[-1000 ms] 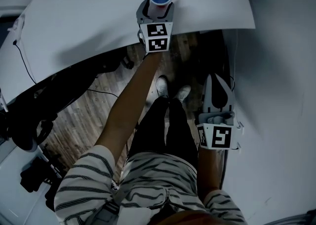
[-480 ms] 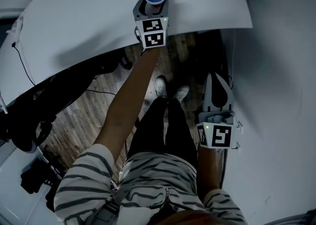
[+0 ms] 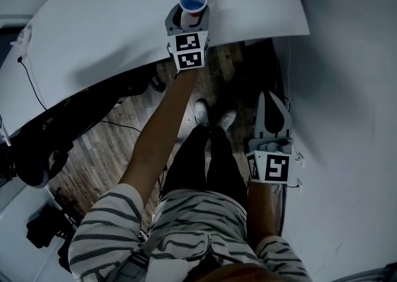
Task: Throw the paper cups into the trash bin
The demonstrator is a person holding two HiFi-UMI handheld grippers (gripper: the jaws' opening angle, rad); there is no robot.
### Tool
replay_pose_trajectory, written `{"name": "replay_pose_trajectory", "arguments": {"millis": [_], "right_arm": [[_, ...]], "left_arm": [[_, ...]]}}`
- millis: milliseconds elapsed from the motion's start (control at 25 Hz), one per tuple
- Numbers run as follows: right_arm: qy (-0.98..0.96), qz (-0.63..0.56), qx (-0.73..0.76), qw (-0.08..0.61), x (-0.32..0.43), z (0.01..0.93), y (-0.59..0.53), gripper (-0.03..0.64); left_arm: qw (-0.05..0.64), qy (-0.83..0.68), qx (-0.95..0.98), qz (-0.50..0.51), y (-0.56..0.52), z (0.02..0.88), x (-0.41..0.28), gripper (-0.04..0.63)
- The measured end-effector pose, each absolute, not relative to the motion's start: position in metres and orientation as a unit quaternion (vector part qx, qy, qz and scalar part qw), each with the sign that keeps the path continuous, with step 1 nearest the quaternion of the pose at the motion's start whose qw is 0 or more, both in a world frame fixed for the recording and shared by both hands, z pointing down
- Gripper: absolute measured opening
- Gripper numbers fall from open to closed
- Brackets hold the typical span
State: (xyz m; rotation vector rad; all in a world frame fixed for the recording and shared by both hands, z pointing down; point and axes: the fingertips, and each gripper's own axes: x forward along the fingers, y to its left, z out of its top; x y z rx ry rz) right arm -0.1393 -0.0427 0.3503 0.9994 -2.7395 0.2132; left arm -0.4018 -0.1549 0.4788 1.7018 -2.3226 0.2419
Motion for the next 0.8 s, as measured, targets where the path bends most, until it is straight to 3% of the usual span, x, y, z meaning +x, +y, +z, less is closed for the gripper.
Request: {"name": "replay_pose_trajectory", "arguments": {"millis": [800], "right_arm": [[-0.915,0.048,0.395,0.071,-0.093,0.275,-0.040,0.015]], "left_arm": [[0.080,-0.764,0.639,0.044,-0.105,0.334,-0.322,0.296]]}}
